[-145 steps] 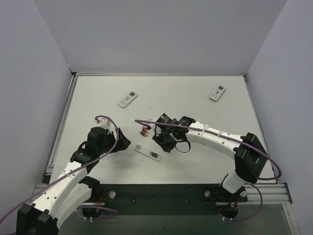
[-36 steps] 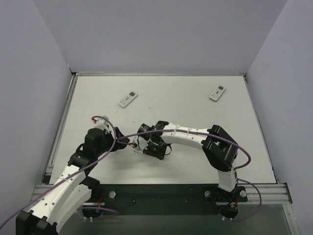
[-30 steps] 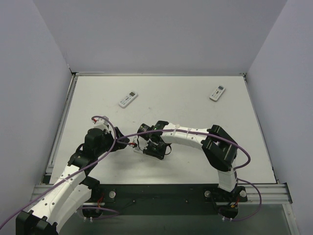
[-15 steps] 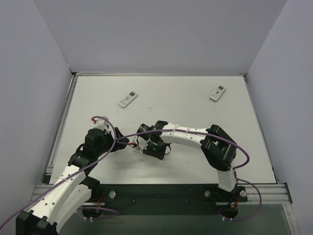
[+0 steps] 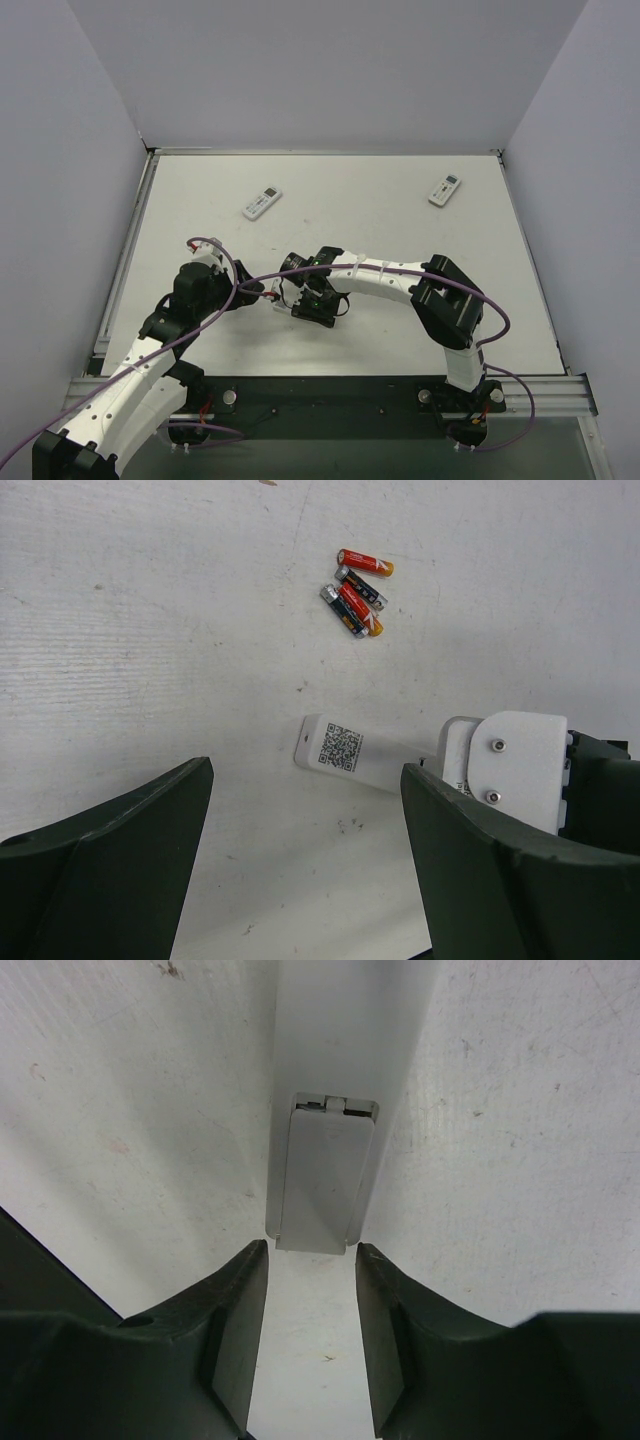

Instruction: Load the batteries into the remote control

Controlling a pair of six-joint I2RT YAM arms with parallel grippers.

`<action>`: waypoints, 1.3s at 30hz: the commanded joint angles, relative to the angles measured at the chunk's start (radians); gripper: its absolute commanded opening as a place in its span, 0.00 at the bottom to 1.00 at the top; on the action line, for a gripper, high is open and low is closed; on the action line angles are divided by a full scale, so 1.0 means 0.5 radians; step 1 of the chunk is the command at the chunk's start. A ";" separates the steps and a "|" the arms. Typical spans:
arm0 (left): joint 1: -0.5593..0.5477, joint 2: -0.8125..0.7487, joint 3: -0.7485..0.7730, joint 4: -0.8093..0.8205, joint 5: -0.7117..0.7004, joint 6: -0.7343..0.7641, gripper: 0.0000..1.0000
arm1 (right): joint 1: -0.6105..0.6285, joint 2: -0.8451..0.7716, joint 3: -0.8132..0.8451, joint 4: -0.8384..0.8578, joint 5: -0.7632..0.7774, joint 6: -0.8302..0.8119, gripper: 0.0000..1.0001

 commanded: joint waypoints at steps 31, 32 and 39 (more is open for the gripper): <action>-0.358 0.859 0.386 0.169 0.027 0.102 0.88 | -0.342 -0.880 -0.661 0.510 0.209 1.955 0.62; -0.364 0.923 0.401 0.181 0.027 0.105 0.88 | -0.339 -0.877 -0.679 0.516 0.215 1.973 0.62; -0.373 1.150 0.444 0.313 0.067 0.087 0.88 | -0.321 -0.831 -0.707 0.572 0.264 2.056 0.63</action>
